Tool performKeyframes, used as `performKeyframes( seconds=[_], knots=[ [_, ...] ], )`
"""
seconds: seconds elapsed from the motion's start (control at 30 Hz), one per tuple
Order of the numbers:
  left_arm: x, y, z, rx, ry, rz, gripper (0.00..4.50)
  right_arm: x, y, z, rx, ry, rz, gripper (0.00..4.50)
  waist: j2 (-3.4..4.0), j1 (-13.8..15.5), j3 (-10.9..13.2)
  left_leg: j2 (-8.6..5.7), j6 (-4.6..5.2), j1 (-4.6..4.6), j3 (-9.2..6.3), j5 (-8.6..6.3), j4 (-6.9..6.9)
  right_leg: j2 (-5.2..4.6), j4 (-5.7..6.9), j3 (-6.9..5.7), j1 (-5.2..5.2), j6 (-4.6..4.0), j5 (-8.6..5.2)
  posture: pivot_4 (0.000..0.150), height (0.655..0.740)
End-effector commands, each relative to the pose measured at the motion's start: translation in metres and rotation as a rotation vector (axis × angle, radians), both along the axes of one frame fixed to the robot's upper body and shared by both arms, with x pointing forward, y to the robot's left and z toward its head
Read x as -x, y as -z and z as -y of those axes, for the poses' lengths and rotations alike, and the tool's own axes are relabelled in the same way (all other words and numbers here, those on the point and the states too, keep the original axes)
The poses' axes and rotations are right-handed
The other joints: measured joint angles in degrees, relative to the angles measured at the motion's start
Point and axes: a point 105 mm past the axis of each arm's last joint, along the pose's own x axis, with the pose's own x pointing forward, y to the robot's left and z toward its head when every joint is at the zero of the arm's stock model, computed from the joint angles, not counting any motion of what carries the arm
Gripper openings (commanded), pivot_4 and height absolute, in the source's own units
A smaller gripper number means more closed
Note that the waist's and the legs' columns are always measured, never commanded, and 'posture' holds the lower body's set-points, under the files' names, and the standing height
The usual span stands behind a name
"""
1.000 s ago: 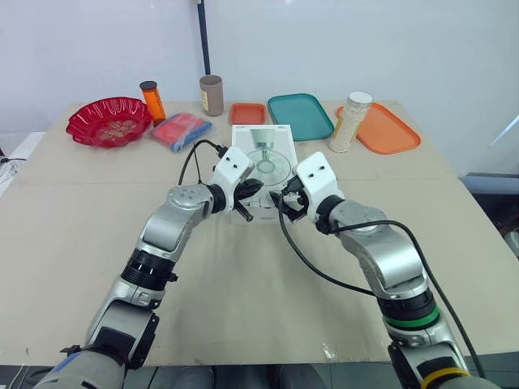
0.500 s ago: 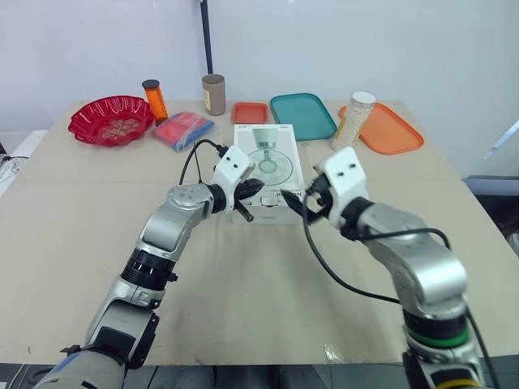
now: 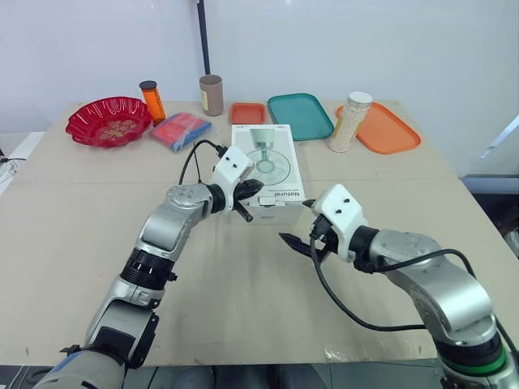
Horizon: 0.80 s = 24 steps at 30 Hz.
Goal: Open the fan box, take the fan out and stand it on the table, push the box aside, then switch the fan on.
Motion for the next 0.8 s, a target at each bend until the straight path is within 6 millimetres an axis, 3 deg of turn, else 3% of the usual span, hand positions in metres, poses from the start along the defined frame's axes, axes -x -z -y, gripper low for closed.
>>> performKeyframes(
  seconds=[0.03,0.33,0.8],
  knots=[
    [-0.001,-0.009,-0.005,0.004,-0.018,0.023,0.14,-0.006,-0.009,-0.001,0.001,0.009,0.063,4.5,0.0,0.01,0.0,0.0,0.0,0.0,0.0,0.0,0.0,0.0,0.0,0.0,0.0,0.0,0.0,0.15,0.74],
    [0.0,-0.012,-0.002,0.022,-0.016,0.024,0.14,-0.012,0.01,-0.002,0.044,-0.013,0.022,4.5,0.0,0.0,0.0,0.0,-0.01,0.0,0.0,0.0,0.01,-0.01,0.0,0.0,0.0,0.0,0.0,0.15,0.74],
    [0.002,-0.011,0.001,0.051,-0.031,0.018,0.14,0.021,0.042,-0.002,0.068,-0.085,-0.142,4.5,0.0,0.03,0.0,0.0,-0.01,-0.01,-0.01,0.0,0.02,0.0,0.0,-0.01,0.0,0.0,0.0,0.15,0.74]
  ],
)
